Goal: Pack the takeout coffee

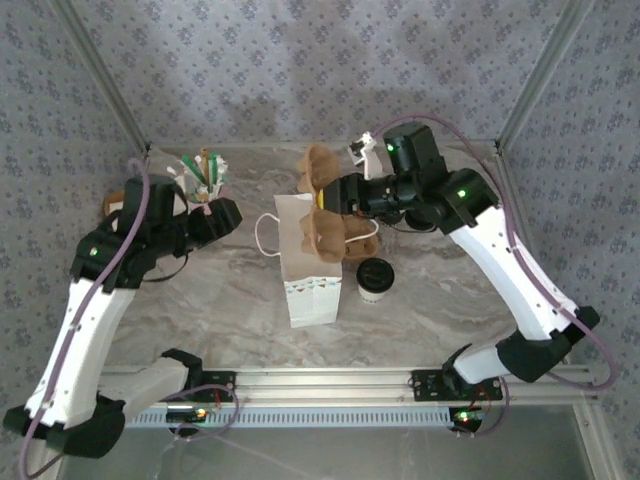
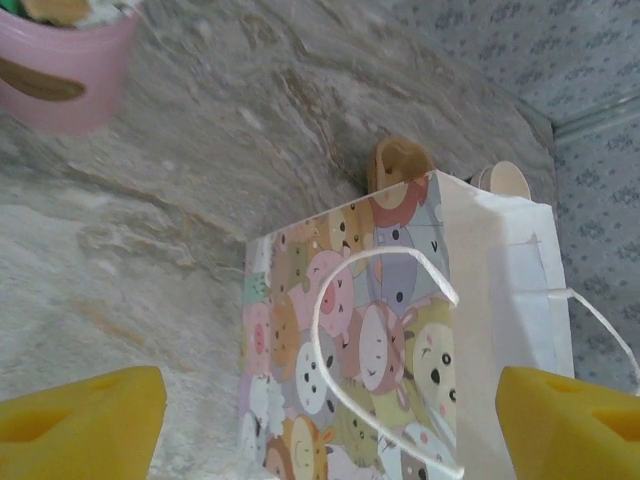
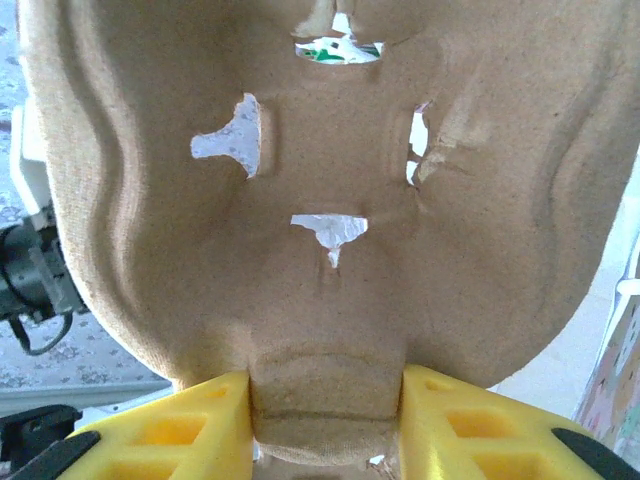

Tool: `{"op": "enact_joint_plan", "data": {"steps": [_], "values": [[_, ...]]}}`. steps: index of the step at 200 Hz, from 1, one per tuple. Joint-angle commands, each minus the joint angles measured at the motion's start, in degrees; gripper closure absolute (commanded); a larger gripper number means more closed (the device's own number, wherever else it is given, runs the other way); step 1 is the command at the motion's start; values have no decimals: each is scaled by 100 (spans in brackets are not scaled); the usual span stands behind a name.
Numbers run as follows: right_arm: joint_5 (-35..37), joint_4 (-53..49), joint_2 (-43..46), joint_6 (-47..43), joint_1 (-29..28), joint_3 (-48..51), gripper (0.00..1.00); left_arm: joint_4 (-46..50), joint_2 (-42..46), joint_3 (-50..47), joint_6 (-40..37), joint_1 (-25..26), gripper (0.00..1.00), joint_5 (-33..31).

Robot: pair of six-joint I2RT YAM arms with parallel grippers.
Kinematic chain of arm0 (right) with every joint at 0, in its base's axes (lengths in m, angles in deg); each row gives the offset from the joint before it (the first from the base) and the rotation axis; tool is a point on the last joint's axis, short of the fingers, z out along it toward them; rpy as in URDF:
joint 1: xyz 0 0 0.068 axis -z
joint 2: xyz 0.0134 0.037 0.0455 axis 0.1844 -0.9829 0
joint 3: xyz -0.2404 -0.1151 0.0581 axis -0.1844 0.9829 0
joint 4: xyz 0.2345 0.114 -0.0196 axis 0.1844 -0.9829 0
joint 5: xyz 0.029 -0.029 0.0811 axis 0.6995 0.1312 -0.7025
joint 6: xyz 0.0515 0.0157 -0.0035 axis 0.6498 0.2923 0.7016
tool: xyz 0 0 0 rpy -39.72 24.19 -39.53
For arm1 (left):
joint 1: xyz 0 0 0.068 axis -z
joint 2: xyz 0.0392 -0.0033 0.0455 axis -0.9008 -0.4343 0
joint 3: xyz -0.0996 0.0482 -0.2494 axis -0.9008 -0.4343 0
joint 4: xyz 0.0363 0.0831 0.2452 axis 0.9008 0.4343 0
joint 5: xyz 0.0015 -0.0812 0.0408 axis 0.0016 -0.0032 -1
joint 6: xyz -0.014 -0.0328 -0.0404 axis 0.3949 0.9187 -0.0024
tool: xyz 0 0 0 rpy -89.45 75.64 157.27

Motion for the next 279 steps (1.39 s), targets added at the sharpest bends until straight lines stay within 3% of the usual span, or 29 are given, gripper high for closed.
{"op": "enact_joint_plan", "data": {"steps": [1,30,130,279], "values": [[178,-8,-96,117,-41,-105,60,-706,-212,-273,-314,-445,16,1526],[324,-34,-268,56,-149,-92,60,-1006,-342,-453,-308,-550,17,1772],[478,87,-406,160,-511,348,60,-1176,-422,-830,-345,-678,18,1720],[-135,-151,-616,450,-364,619,61,-1233,-588,-947,-304,-669,20,1588]]}}
